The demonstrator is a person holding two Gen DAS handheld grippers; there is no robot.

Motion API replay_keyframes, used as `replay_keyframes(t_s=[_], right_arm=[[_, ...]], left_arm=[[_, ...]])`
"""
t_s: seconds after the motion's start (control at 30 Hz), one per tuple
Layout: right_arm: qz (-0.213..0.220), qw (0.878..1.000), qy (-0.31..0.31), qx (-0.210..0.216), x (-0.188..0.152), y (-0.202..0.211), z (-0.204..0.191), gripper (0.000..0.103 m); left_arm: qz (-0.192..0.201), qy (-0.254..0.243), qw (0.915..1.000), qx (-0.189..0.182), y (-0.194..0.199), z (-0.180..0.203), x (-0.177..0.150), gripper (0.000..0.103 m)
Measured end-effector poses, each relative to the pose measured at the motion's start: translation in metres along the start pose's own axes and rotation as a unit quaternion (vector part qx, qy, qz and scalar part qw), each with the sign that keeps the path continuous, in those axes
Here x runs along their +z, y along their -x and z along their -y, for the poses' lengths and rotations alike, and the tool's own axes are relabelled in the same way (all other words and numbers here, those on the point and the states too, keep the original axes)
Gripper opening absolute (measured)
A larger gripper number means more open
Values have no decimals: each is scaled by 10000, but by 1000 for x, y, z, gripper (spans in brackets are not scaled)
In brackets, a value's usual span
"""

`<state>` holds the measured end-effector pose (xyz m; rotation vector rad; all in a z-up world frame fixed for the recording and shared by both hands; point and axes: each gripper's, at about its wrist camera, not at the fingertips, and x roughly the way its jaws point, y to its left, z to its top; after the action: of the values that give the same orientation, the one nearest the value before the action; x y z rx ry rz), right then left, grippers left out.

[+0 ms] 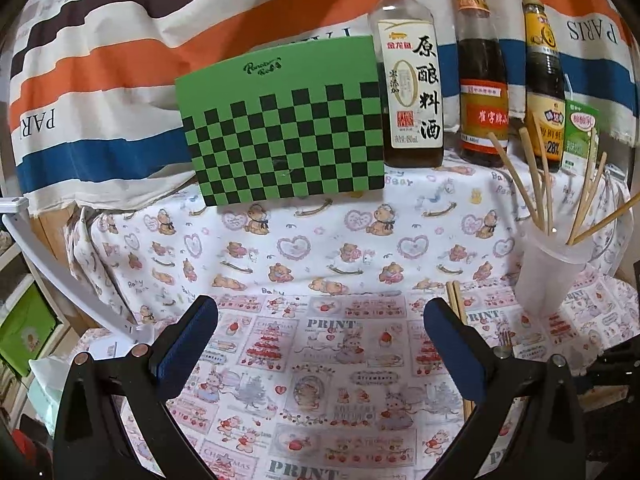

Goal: Organize utensils
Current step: 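Close the right gripper on a bamboo chopstick from the pile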

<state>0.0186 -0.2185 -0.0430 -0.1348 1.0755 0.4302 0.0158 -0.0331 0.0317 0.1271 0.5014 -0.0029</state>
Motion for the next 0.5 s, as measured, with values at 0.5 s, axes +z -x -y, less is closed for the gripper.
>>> replay_keyframes(t_s=[0.5], right_arm=[[1018,9826,-1511,-362,11,27,73,5]], left_arm=[[-458,149,9988,-99,-21,1,-11,102]])
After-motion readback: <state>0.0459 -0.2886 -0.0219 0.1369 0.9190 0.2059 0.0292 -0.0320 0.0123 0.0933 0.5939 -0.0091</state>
